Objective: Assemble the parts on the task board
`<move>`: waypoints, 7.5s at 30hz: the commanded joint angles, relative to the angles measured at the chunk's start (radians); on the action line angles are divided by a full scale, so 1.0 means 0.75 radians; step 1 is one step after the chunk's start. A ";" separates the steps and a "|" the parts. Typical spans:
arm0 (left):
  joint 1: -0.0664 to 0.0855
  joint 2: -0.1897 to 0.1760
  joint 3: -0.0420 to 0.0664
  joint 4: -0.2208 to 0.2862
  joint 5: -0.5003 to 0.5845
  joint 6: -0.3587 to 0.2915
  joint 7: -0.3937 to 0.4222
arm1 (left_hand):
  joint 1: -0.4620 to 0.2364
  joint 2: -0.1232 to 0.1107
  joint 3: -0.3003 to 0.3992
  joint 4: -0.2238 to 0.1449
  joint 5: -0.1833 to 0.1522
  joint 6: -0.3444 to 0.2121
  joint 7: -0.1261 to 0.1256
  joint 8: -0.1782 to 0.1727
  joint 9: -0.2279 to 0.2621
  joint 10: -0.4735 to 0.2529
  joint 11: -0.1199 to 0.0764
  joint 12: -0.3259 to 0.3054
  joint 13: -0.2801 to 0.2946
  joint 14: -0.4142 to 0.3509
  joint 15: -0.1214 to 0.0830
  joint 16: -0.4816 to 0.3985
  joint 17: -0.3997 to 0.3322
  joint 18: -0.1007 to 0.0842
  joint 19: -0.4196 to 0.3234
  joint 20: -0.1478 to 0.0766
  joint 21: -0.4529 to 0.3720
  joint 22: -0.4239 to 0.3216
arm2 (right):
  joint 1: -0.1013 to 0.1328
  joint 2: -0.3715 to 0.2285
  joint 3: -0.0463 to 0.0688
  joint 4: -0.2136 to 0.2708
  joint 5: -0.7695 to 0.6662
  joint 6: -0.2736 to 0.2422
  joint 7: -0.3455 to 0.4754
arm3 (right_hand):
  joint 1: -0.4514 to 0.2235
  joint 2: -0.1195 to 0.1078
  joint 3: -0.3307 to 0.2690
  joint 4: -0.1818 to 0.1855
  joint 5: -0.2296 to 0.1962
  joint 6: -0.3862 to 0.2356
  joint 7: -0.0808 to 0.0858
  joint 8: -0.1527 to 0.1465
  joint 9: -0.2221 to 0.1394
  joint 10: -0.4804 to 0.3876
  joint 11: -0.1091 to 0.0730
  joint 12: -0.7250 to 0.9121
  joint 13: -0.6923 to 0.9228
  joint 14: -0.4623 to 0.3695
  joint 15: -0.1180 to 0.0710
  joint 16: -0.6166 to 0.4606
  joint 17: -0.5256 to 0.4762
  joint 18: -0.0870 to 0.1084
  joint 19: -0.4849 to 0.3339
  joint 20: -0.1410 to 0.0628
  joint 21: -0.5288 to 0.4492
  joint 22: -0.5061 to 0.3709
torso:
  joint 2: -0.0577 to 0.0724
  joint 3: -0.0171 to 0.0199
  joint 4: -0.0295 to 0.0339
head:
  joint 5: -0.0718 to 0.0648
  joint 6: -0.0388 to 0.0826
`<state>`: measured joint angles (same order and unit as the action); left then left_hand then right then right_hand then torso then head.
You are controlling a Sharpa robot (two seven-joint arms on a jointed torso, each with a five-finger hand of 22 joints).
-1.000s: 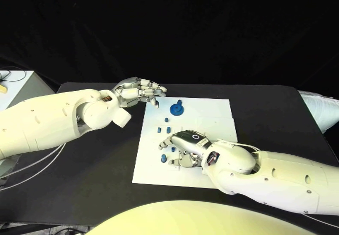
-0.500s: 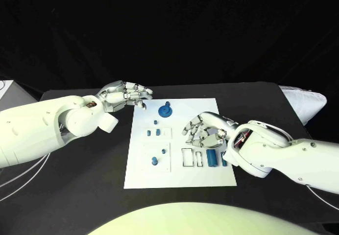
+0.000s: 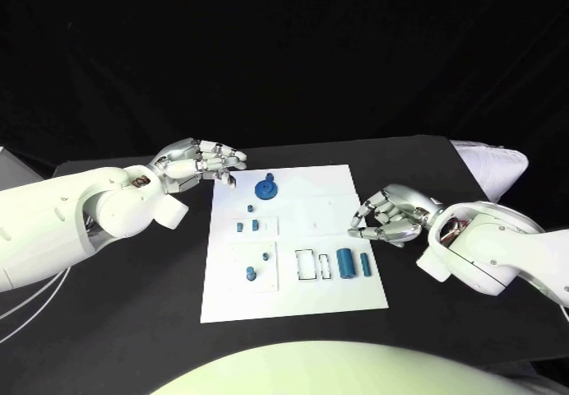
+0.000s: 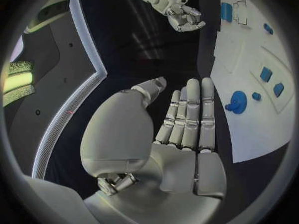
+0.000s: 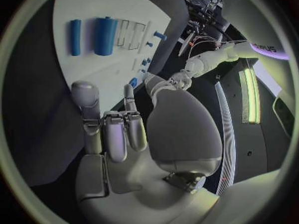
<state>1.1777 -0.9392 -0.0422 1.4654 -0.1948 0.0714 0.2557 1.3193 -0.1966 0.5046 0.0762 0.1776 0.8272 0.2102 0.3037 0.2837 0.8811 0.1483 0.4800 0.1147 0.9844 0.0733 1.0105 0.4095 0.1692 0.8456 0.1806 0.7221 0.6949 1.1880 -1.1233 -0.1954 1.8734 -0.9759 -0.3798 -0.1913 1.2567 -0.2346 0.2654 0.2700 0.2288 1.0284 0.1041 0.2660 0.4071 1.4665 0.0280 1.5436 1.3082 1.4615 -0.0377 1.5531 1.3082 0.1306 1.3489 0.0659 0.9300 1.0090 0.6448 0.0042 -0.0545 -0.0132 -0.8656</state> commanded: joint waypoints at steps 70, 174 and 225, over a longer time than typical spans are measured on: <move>-0.003 -0.007 0.000 0.027 -0.027 0.045 0.015 | -0.029 0.012 -0.035 0.046 0.008 -0.018 0.003 0.000 0.000 -0.018 0.002 0.015 0.001 0.011 0.010 -0.002 0.009 0.018 0.034 0.002 -0.026 -0.020 | -0.151 0.225 -0.007 -0.100 -0.427 0.100 -0.455 | 0.098 0.136 -0.257 0.026 0.363 0.007 -0.017 0.027 0.030 0.139 -0.017 0.036 0.350 0.146 -0.014 0.024 0.350 -0.042 0.054 -0.010 0.215 0.253 | 0.016 -0.0059 0.0047 | 0.016 -0.009; -0.003 -0.004 0.000 0.013 -0.005 0.063 -0.014 | -0.022 0.013 -0.042 0.055 0.008 -0.016 0.001 0.004 0.002 -0.025 0.001 0.019 0.001 0.007 0.010 -0.004 0.011 0.018 0.039 0.002 -0.038 -0.029 | -0.133 0.277 -0.002 -0.011 -0.367 -0.043 -0.207 | -0.188 0.206 -0.444 0.022 -0.022 0.034 -0.054 0.189 0.065 0.139 -0.048 0.036 0.350 0.146 -0.041 0.024 0.350 -0.042 0.068 -0.033 0.172 0.303 | 0.031 -0.0048 0.0114 | 0.032 -0.009; -0.003 -0.005 0.000 0.014 -0.005 0.068 -0.018 | -0.017 0.014 -0.044 0.057 0.009 -0.018 0.001 0.004 0.002 -0.026 0.002 0.021 0.002 0.005 0.010 -0.005 0.012 0.018 0.040 0.002 -0.042 -0.032 | -0.153 0.265 -0.002 -0.023 -0.407 -0.010 -0.203 | 0.133 0.121 -0.246 0.022 -0.180 0.082 -0.081 0.219 0.043 0.139 -0.073 0.036 0.350 0.146 -0.061 0.024 0.350 -0.055 0.103 -0.051 0.232 0.367 | 0.033 -0.0062 0.0131 | 0.033 -0.003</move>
<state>1.1756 -0.9433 -0.0428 1.4738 -0.2034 0.1013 0.2365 1.3050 -0.1925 0.4718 0.1147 0.1815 0.8201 0.2103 0.3037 0.2837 0.8667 0.1482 0.4918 0.1148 0.9881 0.0770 1.0105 0.4165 0.1692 0.8723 0.1825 0.6949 0.6723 1.0755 -0.9265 -0.1968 1.8592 -1.2634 -0.3865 -0.3189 1.3463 -0.1463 0.0739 0.2867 0.0891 1.0848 0.0448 0.4295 0.4408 1.4659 -0.0224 1.5670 1.3076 1.4646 -0.0773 1.5674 1.3073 0.0998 1.4181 0.0302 1.0976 1.2831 0.6690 -0.0014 -0.0449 0.0098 -0.8690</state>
